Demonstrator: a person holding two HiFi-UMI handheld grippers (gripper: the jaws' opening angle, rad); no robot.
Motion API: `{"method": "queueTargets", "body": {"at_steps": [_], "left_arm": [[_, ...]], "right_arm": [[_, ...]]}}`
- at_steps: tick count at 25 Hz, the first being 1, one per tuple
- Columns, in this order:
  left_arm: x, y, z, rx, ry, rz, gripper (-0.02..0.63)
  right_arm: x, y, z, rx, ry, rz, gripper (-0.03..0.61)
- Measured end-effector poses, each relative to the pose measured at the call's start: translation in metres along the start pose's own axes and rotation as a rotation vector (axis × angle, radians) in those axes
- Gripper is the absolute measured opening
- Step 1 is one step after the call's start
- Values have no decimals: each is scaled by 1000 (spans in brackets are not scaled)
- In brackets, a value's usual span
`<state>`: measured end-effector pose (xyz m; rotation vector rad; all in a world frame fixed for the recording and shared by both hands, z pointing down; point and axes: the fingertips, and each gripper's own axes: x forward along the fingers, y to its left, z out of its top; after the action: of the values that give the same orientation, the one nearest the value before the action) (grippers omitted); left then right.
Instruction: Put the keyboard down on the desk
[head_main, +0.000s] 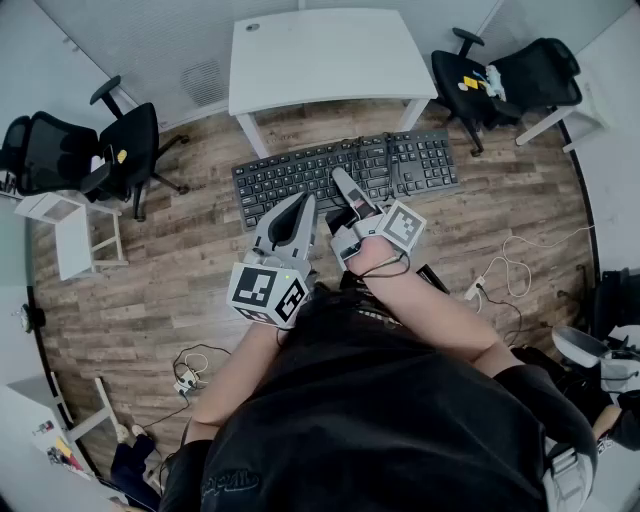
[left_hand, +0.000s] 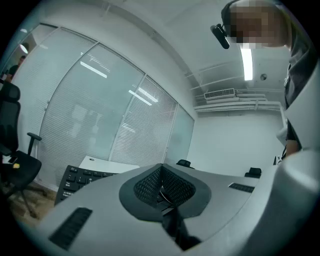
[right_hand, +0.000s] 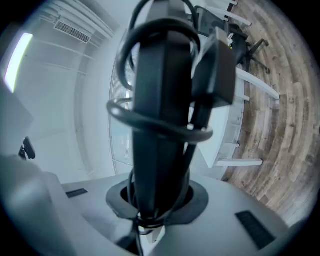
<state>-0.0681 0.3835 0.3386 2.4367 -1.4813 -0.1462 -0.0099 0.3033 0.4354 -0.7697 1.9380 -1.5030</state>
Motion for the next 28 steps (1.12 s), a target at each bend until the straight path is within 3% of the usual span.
{"method": "queueTargets", "body": {"at_steps": [17, 28], "left_arm": [[35, -1, -10, -45, 30, 7, 14], [119, 0, -16, -20, 43, 36, 14]], "right_arm": [[5, -10, 29, 31, 0, 1, 83], [28, -44, 106, 21, 9, -8, 84]]}}
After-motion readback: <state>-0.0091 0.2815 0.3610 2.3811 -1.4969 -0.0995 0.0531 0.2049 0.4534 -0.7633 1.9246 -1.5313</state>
